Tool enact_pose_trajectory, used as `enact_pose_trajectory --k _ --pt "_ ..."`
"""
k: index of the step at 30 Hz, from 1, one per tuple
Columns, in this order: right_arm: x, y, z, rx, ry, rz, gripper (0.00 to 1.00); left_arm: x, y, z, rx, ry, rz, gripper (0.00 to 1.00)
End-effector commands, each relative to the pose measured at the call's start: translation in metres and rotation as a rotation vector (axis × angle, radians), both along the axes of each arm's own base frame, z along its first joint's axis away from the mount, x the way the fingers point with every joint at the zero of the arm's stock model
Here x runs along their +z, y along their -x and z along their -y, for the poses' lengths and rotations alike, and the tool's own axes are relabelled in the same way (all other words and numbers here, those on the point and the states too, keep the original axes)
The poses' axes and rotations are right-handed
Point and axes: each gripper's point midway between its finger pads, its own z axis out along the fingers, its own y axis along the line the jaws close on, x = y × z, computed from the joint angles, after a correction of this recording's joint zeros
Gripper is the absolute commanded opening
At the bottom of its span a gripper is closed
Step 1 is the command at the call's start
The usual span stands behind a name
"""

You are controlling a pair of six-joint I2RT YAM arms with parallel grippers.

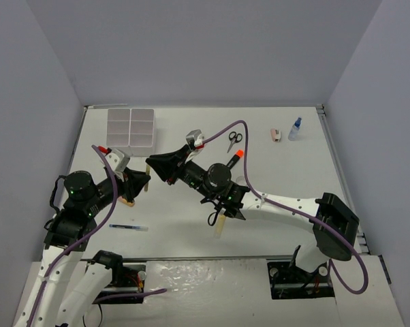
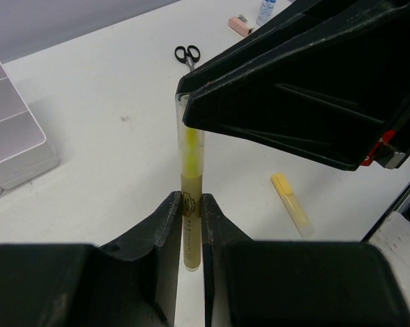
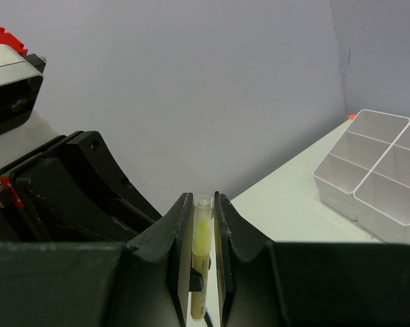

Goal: Sort the stationery into containers
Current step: Close the pen cap on the pen.

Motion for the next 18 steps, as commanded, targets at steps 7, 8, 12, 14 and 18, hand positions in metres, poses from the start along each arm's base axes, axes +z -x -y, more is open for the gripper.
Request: enact_pose_trajectory --k 7,8,12,14,18 --pt "-0.075 0.033 -0.020 0.127 0.188 -0.102 0.00 0.115 -0.005 -0.005 0.032 0.090 0.413 0.00" --pt "-0.076 0.034 -0.020 0.129 0.189 -0.103 0.00 0.115 -0.005 -0.005 0.033 0.089 0.414 0.00" --pt "-0.085 0.039 -0.026 0.138 0.209 -0.116 0.00 0.116 -0.007 -0.006 0.041 0.092 0.424 0.00" --pt "-0.089 0.042 -0.027 0.143 0.214 -0.125 0.00 0.117 -0.008 -0.007 0.049 0.093 0.429 0.00" --pt "-0.095 0.043 -0.026 0.142 0.218 -0.139 0.00 0.122 -0.009 -0.009 0.061 0.087 0.450 0.00"
